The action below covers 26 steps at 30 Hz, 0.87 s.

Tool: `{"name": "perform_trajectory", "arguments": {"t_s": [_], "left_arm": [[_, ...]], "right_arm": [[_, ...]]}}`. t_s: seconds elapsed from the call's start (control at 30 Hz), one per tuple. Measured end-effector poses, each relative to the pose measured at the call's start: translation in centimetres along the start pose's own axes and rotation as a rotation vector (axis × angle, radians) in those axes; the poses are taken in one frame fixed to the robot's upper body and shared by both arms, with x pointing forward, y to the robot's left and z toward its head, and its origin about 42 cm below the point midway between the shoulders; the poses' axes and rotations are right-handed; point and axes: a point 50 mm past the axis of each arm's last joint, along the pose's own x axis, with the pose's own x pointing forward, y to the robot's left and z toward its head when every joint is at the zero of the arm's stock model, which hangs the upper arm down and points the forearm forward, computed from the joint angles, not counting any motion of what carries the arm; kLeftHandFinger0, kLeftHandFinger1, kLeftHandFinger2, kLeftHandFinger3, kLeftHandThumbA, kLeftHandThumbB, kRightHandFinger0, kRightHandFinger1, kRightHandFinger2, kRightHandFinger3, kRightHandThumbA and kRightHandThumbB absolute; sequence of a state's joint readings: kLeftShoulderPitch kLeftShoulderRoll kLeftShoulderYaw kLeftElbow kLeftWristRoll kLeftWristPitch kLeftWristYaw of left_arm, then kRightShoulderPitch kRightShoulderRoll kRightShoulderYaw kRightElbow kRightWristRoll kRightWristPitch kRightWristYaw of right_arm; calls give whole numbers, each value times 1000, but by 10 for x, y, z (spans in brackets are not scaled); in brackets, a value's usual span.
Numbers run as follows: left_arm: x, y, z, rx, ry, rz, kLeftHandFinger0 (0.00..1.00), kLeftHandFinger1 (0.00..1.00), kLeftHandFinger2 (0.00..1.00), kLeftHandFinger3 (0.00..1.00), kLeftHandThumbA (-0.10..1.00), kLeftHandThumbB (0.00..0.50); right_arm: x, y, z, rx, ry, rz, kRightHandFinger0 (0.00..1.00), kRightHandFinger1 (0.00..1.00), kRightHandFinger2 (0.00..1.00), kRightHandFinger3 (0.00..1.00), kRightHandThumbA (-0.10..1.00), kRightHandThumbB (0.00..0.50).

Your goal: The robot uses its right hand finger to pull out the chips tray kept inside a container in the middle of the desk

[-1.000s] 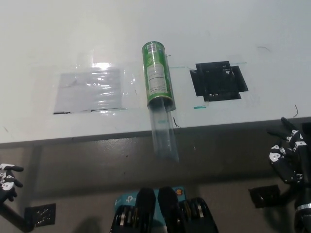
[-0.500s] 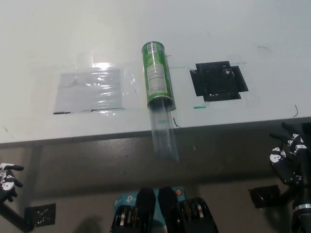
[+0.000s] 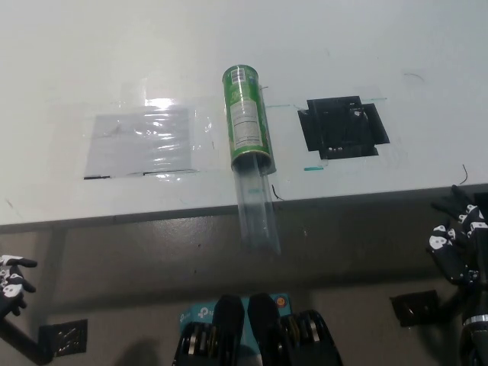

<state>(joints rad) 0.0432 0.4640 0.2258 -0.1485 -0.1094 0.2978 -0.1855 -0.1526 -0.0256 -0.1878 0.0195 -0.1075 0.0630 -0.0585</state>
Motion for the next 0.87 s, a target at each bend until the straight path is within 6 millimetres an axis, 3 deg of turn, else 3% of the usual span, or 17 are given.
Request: {"name": "perform_trajectory", "arguments": {"t_s": [0.53, 0.87], "left_arm": [[0, 0, -1, -1, 3, 0, 275, 268, 356, 526, 221, 0], [0, 0, -1, 0, 3, 1, 261, 260, 342, 517, 211, 0]], "right_arm": [[2, -1, 2, 10, -2, 0, 86, 281, 767, 931, -100, 130], [2, 0, 0, 11, 2, 0, 61, 222, 727, 906, -100, 144]]}}
